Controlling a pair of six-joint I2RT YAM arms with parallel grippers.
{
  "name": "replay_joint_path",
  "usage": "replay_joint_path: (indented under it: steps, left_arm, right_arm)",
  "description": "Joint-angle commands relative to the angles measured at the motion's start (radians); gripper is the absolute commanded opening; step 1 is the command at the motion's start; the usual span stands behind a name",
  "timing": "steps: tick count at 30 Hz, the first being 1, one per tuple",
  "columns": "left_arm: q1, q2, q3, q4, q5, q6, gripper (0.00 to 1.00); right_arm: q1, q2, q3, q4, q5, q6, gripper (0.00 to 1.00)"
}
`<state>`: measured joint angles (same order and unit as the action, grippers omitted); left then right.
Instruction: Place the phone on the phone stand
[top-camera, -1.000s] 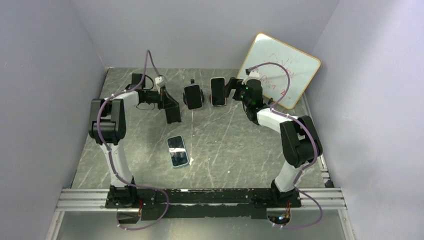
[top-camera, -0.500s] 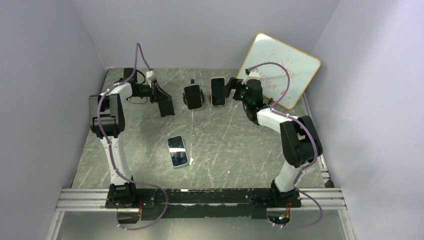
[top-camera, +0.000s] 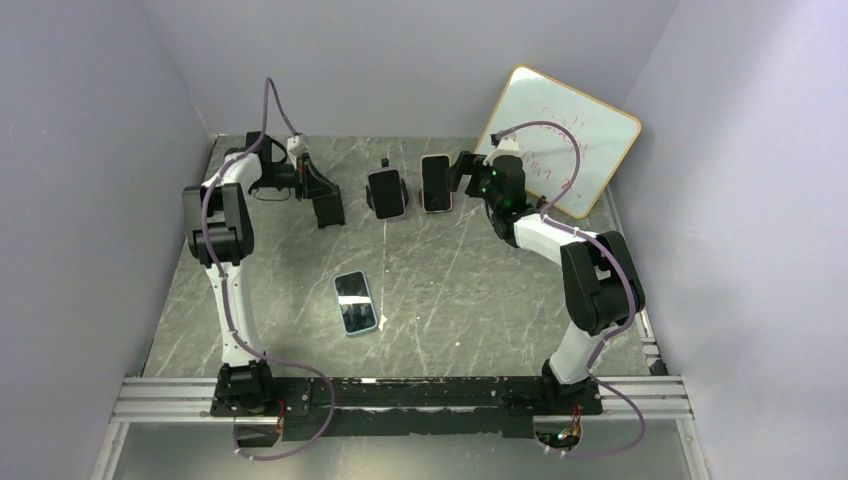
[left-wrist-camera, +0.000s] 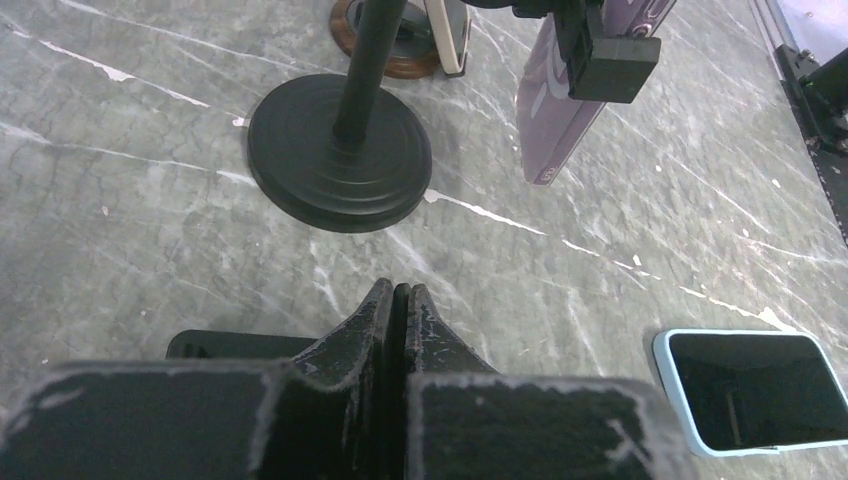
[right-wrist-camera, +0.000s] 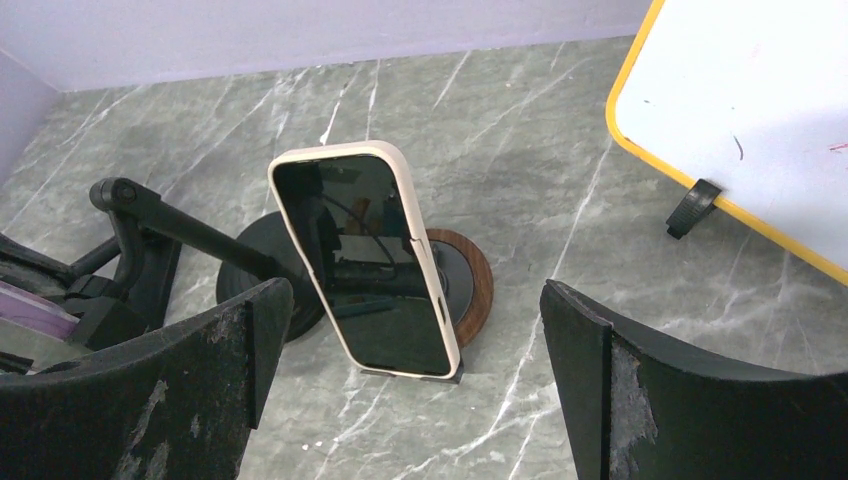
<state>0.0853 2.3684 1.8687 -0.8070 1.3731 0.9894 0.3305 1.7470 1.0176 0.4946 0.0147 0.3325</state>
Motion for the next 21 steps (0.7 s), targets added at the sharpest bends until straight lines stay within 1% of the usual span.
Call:
replay_joint_path:
  steps: [1, 2, 3, 5, 7, 8, 9, 10, 12, 14, 16, 17, 21]
  left_arm:
    - [0.026, 0.069, 0.046, -0.122, -0.03, 0.171, 0.18]
    - [0.027, 0.067, 0.045, -0.123, -0.03, 0.173, 0.29]
    - [0.027, 0.061, 0.041, -0.115, -0.033, 0.174, 0.37]
    - [0.028, 0.033, 0.009, -0.055, -0.039, 0.138, 0.58]
    - [0.034, -0.009, -0.039, 0.048, -0.038, 0.067, 0.74]
    - [0.038, -0.034, -0.067, 0.114, -0.034, 0.025, 0.8]
    - [0.042, -0.058, -0.096, 0.182, -0.03, -0.043, 0.89]
    - [0.049, -0.085, -0.134, 0.278, -0.029, -0.109, 0.96]
    - [0.057, -0.147, -0.23, 0.517, -0.041, -0.293, 0.97]
    - [0.065, -0.212, -0.349, 0.811, -0.059, -0.507, 0.97]
    - [0.081, -0.272, -0.479, 1.19, -0.073, -0.768, 0.97]
    - [0.092, -0.296, -0.536, 1.438, -0.081, -0.906, 0.97]
    - [0.171, -0.297, -0.709, 2.172, -0.127, -1.462, 0.97]
  right_arm:
    - [0.002, -0.02, 0.019, -0.002, 0.002, -0.013, 1.0]
    - [0.002, -0.021, 0.02, -0.003, 0.005, -0.015, 1.0]
    - [0.003, -0.022, 0.022, -0.005, 0.007, -0.018, 1.0]
    - [0.009, -0.028, 0.021, -0.003, 0.02, -0.029, 1.0]
    - [0.02, -0.038, 0.01, 0.011, 0.036, -0.041, 1.0]
    - [0.028, -0.043, 0.003, 0.021, 0.041, -0.046, 1.0]
    - [0.038, -0.054, -0.01, 0.035, 0.052, -0.054, 1.0]
    - [0.051, -0.065, -0.025, 0.052, 0.063, -0.062, 1.0]
    - [0.088, -0.094, -0.059, 0.089, 0.087, -0.083, 1.0]
    - [0.125, -0.119, -0.089, 0.117, 0.108, -0.107, 1.0]
    - [0.157, -0.134, -0.099, 0.122, 0.125, -0.14, 1.0]
    - [0.171, -0.138, -0.096, 0.108, 0.138, -0.151, 1.0]
    - [0.226, -0.183, -0.107, 0.07, 0.183, -0.176, 1.0]
